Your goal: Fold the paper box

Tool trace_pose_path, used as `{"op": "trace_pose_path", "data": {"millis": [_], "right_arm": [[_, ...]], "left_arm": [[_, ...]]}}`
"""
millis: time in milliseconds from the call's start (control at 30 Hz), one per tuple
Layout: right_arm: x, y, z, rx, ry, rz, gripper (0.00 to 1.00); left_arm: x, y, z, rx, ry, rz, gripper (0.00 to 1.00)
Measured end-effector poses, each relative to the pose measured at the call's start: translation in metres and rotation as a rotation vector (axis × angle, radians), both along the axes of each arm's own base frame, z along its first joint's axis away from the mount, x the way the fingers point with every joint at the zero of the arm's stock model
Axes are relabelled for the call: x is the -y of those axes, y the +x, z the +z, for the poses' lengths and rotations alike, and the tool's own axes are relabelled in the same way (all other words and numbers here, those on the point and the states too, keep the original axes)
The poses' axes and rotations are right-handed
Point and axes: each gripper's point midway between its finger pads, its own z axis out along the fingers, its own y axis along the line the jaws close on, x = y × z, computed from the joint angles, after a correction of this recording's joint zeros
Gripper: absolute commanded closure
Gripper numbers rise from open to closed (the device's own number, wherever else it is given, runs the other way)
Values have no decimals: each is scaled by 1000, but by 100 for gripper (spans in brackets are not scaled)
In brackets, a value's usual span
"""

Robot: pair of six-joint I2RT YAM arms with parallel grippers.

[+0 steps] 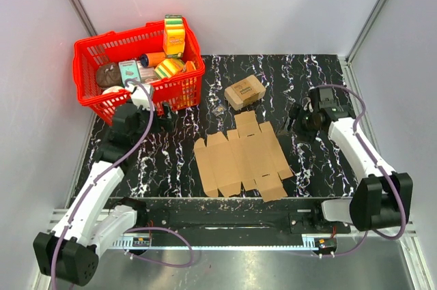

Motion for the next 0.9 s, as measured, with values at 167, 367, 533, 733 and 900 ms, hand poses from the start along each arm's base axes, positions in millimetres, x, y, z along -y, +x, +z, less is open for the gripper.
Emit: {"op": "trace_pose_path", "data": {"millis": [167,367,533,733,900], "right_arm": [[2,-16,-14,-50,48,-145,25],[8,-33,-33,-91,110,-303,25],[12,-58,-58,-158,132,-405,24],[23,-71,-57,-118,123,-500,24],[31,-82,-53,-78,112,-558,27]], "left_arm": [[28,-5,-20,-76,53,-118,1],[68,-24,-34,-119,96,-292,1],[109,-45,-39,-138,111,-482,1],[139,-68,-49,-173,105,-628,1],[163,-92,-57,-197,120,-742,1]]}}
